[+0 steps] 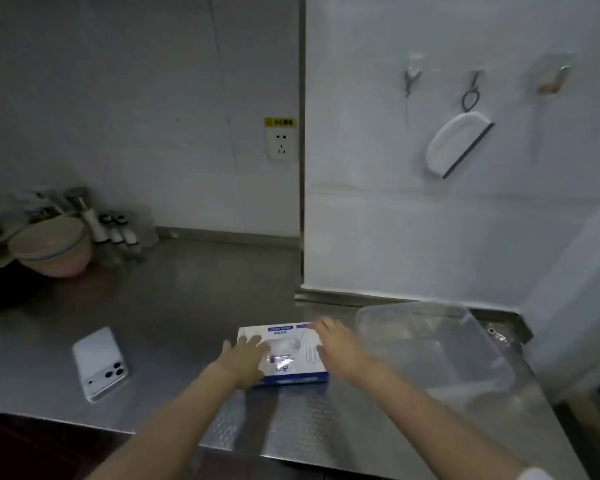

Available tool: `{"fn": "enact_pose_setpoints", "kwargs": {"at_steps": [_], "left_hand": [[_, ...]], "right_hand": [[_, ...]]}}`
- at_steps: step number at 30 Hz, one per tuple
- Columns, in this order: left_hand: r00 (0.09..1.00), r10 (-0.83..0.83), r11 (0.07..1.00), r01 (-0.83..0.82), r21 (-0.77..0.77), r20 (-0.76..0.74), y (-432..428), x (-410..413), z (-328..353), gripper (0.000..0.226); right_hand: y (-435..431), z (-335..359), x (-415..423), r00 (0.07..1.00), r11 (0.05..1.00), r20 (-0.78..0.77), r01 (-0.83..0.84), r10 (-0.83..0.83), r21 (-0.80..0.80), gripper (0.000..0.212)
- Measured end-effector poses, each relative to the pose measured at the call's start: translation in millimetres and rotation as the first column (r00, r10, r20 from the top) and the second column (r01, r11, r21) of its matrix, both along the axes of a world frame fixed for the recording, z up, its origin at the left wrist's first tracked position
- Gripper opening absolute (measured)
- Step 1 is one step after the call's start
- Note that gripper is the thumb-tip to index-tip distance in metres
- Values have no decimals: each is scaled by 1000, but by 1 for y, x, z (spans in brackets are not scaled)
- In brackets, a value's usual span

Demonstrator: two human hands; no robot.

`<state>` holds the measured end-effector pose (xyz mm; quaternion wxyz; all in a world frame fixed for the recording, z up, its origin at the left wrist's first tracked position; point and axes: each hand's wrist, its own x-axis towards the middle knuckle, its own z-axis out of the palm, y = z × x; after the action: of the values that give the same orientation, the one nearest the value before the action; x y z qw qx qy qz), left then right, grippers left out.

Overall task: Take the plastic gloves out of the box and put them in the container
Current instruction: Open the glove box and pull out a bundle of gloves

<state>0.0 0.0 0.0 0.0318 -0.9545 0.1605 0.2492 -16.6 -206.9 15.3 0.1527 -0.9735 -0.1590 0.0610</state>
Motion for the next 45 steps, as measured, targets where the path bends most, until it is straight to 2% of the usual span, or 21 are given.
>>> {"fn": "enact_pose_setpoints", "kwargs": {"at_steps": [3,5,8,13,15,18,21,24,26,28,30,36,40,42,45], "left_hand": [[995,-30,999,31,11,-98,7,-13,-19,66],[995,-21,1000,19,-22,-94,9,-18,-30,69],[998,-42,998,39,-59,-47,10,-16,-32,75],[997,-80,996,80,-31,-8,2,-15,-37,85],[995,-90,996,91,-17,49,-1,-15,-38,83],[982,-131,990,138,-41,137,-3,-14,-38,68],[984,-140,977,155,-145,107,-6,-20,-41,51],[986,-151,956,163,-244,68,-10,-28,-45,45],[990,-108,949,130,-288,93,-13,-30,-48,52],[993,-29,950,63,-305,114,-14,-31,-51,69],[993,-1,956,37,-292,122,-14,-32,-54,77],[993,66,937,-29,-349,94,-15,-32,-63,81],[994,89,924,-59,-378,63,-13,-30,-66,82],[995,88,925,-61,-375,55,-12,-28,-67,82],[995,86,927,-61,-370,53,-11,-27,-68,84]], "right_hand": [[9,-30,-7,964,996,-267,-40,17,-79,61],[11,-45,-10,936,988,-352,-52,-2,-143,68],[12,-55,-5,942,974,-335,-46,-31,-221,75],[24,-60,5,987,901,-158,-84,18,-426,80],[30,-62,8,995,913,-100,-54,14,-404,72],[32,-63,6,996,921,-84,-60,30,-385,62],[28,-56,-4,992,929,-112,-91,53,-359,46],[21,-46,-13,990,933,-113,-123,89,-338,41],[23,-42,-13,992,957,-69,-124,110,-263,38],[31,-41,-11,987,968,-79,-150,137,-201,39],[40,-46,-10,981,958,-127,-172,145,-229,40],[45,-52,-6,988,956,-69,-154,141,-252,22],[38,-46,-7,991,986,-9,-133,132,-102,18],[29,-39,-8,997,997,9,-78,78,-26,14],[7,-30,-4,984,972,-22,178,-177,153,11]]}}
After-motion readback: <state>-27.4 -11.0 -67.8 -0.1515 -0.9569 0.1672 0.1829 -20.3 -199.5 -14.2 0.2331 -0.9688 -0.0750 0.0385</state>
